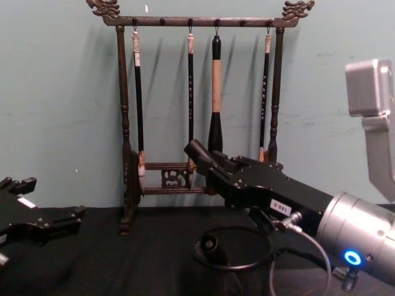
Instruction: Pick up the water-based marker from the table and place it into the pen holder.
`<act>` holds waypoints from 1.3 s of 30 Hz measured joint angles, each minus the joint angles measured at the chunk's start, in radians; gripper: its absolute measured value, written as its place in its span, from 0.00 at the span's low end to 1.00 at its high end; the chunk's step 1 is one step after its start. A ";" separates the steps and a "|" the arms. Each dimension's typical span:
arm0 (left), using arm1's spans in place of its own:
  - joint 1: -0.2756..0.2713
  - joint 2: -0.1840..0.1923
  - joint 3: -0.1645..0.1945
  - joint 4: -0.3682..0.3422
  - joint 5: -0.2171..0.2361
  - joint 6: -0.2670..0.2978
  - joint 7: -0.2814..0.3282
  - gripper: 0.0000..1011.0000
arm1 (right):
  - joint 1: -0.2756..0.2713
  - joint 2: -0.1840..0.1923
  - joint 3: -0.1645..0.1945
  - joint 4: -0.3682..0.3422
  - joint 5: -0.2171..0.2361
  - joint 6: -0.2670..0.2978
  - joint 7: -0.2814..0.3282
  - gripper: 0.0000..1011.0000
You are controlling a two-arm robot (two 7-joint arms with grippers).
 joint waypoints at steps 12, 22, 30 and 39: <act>0.000 0.000 0.000 0.000 0.000 0.000 0.000 1.00 | -0.001 0.001 0.001 0.000 0.001 0.000 0.000 0.47; 0.000 0.000 0.000 0.000 0.000 0.000 0.000 1.00 | -0.001 0.001 0.001 0.000 0.002 0.000 0.001 0.76; 0.000 0.000 0.000 0.000 0.000 0.000 0.000 1.00 | -0.001 0.001 0.001 0.000 0.002 0.000 0.002 0.99; 0.000 0.000 0.000 0.000 0.000 0.000 0.000 1.00 | -0.001 0.001 0.001 0.000 0.002 0.000 0.002 0.99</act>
